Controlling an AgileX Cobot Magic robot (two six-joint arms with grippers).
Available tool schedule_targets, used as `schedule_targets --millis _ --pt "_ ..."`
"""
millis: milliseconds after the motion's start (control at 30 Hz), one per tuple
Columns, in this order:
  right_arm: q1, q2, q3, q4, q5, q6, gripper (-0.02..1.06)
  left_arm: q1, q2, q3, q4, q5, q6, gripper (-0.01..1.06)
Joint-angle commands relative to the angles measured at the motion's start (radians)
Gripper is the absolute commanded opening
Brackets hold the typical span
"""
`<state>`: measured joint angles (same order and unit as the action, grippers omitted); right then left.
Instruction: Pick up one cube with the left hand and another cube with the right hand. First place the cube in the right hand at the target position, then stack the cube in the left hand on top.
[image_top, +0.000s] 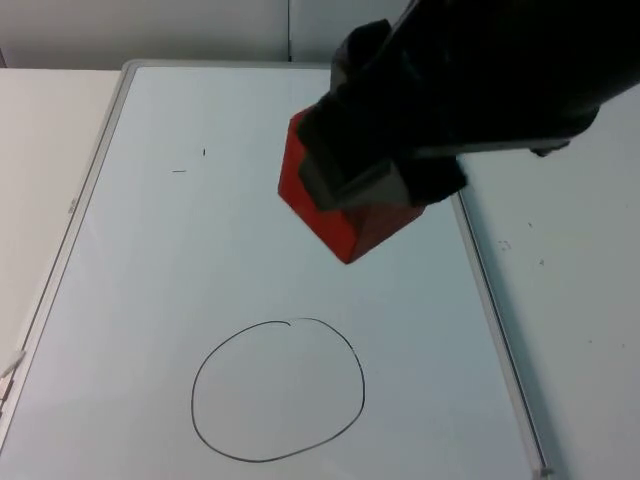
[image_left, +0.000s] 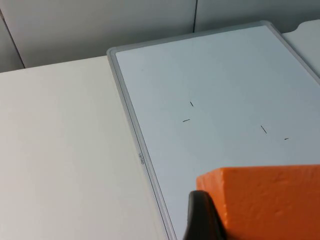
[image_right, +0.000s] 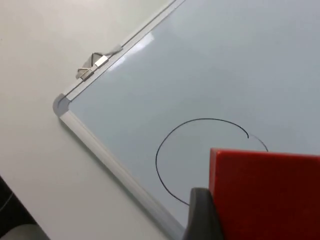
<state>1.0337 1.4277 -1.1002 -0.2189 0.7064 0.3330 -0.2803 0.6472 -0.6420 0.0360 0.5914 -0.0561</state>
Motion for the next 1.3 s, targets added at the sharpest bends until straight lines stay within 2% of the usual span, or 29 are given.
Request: schedule_targets --millis 0,133,233,433,567,867,1267 --pt "0.005 0.050 0.003 -0.013 -0.029 0.006 0.00 -0.007 -0.007 0.003 -0.002 -0.011 -0.006 0.28" --pt "0.005 0.158 0.003 -0.015 -0.066 0.006 0.00 -0.007 -0.007 0.003 -0.002 -0.011 -0.006 0.28" --pt "0.005 0.248 0.003 -0.022 -0.141 0.006 0.00 -0.007 -0.007 0.003 -0.002 -0.011 -0.006 0.28" --pt "0.002 0.351 0.003 -0.023 -0.185 0.006 0.00 -0.007 -0.007 0.003 -0.002 -0.008 -0.006 0.28" --pt "0.002 0.407 0.003 -0.027 -0.254 0.009 0.00 -0.007 -0.007 0.003 -0.002 -0.004 -0.006 0.28" --pt "-0.072 0.465 0.003 -0.018 -0.282 0.007 0.00 -0.007 -0.007 0.003 -0.002 -0.004 -0.006 0.28" --pt "-0.080 0.522 0.003 -0.011 -0.315 0.005 0.00 -0.007 -0.007 0.003 -0.002 -0.004 -0.006 0.28"
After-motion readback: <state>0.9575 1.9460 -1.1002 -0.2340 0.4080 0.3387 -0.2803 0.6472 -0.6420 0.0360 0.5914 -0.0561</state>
